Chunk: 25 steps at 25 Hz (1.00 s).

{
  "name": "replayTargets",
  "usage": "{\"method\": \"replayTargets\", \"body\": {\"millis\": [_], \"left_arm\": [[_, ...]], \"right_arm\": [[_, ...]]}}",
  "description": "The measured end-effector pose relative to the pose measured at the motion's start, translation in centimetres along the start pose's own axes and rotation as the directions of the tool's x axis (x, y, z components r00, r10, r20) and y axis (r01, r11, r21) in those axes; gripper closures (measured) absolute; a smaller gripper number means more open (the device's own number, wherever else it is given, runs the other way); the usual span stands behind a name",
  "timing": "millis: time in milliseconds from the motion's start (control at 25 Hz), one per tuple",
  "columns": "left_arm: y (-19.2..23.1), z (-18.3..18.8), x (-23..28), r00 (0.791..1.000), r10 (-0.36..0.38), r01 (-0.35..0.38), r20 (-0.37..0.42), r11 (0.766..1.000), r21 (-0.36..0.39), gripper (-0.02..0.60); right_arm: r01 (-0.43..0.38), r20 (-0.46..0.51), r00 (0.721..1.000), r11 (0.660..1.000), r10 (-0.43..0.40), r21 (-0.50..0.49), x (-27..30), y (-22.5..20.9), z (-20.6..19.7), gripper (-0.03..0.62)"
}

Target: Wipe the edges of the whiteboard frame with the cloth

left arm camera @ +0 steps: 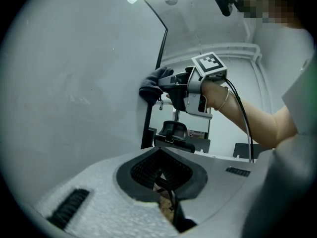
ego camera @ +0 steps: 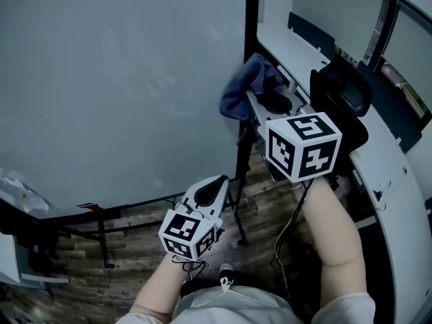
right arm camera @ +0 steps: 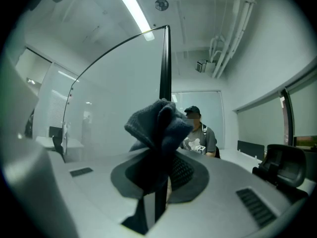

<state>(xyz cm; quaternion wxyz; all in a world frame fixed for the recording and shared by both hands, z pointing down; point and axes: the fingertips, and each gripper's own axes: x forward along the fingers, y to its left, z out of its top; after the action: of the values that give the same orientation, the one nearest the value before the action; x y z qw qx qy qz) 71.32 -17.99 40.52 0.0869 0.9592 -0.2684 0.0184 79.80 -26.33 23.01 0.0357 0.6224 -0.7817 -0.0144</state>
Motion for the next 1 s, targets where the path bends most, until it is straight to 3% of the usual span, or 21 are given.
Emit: {"method": "replayTargets", "body": {"millis": [720,1000], "left_arm": [[0.4,-5.9,-1.3,0.996,0.013,-0.019,-0.089,0.998,-0.065,0.563],[1.4,-8.4,-1.5,0.992,0.03,-0.042,-0.124,0.994,-0.097,0.563]], "right_arm": [[0.066,-0.172,0.984,0.995,-0.053,0.07,0.0,0.2,-12.9,0.534],[0.07,-0.242,0.97,0.986,-0.032,0.151,0.2,0.7,-17.5,0.534]]}}
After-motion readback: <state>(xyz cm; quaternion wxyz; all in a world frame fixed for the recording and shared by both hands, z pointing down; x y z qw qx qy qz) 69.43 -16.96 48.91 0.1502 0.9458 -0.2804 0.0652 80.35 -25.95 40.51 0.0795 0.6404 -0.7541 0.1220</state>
